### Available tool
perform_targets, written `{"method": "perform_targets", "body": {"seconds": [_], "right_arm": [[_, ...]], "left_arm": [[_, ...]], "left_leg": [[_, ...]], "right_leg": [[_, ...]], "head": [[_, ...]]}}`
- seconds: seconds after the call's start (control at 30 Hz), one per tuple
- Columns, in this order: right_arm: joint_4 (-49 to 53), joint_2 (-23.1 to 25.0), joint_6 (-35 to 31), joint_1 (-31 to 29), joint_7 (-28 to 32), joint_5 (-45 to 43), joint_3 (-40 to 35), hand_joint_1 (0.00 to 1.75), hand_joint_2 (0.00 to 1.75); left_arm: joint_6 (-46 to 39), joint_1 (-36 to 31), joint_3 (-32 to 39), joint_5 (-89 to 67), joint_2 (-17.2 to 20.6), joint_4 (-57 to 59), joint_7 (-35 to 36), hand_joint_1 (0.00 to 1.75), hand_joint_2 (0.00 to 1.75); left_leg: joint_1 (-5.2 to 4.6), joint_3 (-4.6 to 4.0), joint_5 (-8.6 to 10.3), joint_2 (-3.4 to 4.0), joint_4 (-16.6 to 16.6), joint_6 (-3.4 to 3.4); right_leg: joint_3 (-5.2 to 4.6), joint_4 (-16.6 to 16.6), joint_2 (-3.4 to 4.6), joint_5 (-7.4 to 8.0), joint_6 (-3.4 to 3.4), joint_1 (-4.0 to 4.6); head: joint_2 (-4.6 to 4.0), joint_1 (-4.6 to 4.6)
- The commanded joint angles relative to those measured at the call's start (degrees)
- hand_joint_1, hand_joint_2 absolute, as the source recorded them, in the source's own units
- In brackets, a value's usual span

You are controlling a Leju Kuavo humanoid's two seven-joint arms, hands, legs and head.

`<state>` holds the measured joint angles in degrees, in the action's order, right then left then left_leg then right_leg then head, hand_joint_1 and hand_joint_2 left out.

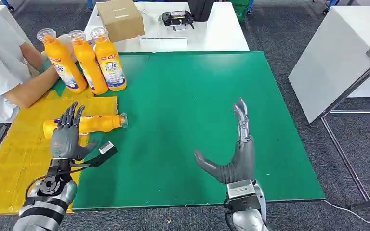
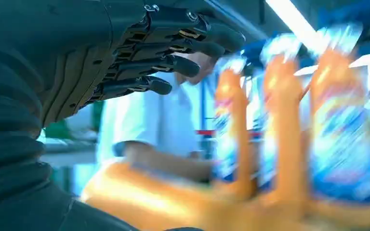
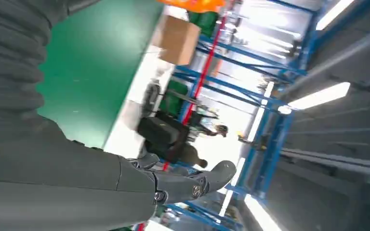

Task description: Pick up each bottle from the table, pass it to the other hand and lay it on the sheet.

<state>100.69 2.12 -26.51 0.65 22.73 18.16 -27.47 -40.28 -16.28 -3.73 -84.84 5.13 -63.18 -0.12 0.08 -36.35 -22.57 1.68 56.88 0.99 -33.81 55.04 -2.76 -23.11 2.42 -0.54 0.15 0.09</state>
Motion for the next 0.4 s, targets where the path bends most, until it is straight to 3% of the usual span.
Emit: {"method": "perform_targets", "body": {"seconds": [0.03,0.07,0.1,0.17,0.2,0.27,0.3,0.4], "right_arm": [[1.83,-2.25,2.19,7.16,-1.16,1.47,5.61,0.00,0.00],[1.83,-2.25,2.19,7.16,-1.16,1.47,5.61,0.00,0.00],[1.83,-2.25,2.19,7.16,-1.16,1.47,5.61,0.00,0.00],[2.25,-2.79,2.68,8.36,-1.00,1.73,5.87,0.00,0.00],[3.59,-2.83,4.17,9.81,-1.98,2.36,6.87,0.00,0.00],[5.04,-3.05,7.73,12.10,-1.92,1.05,8.83,0.00,0.00],[5.37,-3.12,8.81,13.15,-2.32,0.65,9.86,0.00,0.00],[6.53,-3.36,8.34,16.14,-1.74,0.30,10.63,0.00,0.00]], "left_arm": [[0.28,13.81,22.41,13.81,-24.82,-28.41,-31.67,0.00,1.75],[0.28,13.81,22.41,13.81,-24.82,-28.41,-31.67,0.00,1.75],[0.28,13.81,22.41,13.81,-24.82,-28.41,-31.67,0.00,1.75],[0.28,16.48,19.65,14.43,-25.13,-29.47,-30.93,0.00,1.75],[6.23,19.94,6.38,23.17,-17.49,-25.17,-23.89,0.00,1.75],[23.80,23.95,-7.52,46.80,-7.75,-29.61,-20.61,0.00,1.75],[31.21,26.87,-10.35,60.43,-5.41,-32.74,-22.59,0.00,1.75],[38.08,33.30,-13.41,76.58,-3.50,-38.26,-23.69,0.00,1.75]], "left_leg": [[0.03,0.40,-0.33,-0.28,0.10,0.03],[0.03,0.79,-0.63,-0.35,0.22,0.01],[-0.12,0.27,-0.24,-0.10,0.02,0.04],[-0.11,0.60,-0.48,-0.24,0.10,0.01],[-0.21,0.22,-0.29,-0.12,0.01,0.08],[-0.16,0.54,-0.40,-0.21,-0.07,-0.03],[-0.20,0.39,-0.37,-0.23,-0.12,-0.04],[-0.10,0.50,-0.56,-0.17,0.04,-0.06]], "right_leg": [[0.52,-0.04,0.12,-0.31,0.02,-0.04],[0.93,0.06,0.32,-0.60,-0.02,-0.09],[0.31,-0.05,0.18,-0.18,0.01,-0.13],[0.70,0.04,0.28,-0.43,-0.04,-0.15],[0.27,-0.02,0.14,-0.26,0.14,-0.21],[0.57,-0.05,0.21,-0.38,0.04,-0.19],[0.40,-0.08,0.07,-0.31,0.08,-0.20],[0.47,0.01,0.20,-0.52,0.04,-0.12]], "head": [[0.00,-0.07],[0.00,-0.07],[0.00,-0.07],[0.00,0.02],[0.00,-0.02],[0.00,-0.09],[0.00,-0.09],[0.00,-0.09]]}}
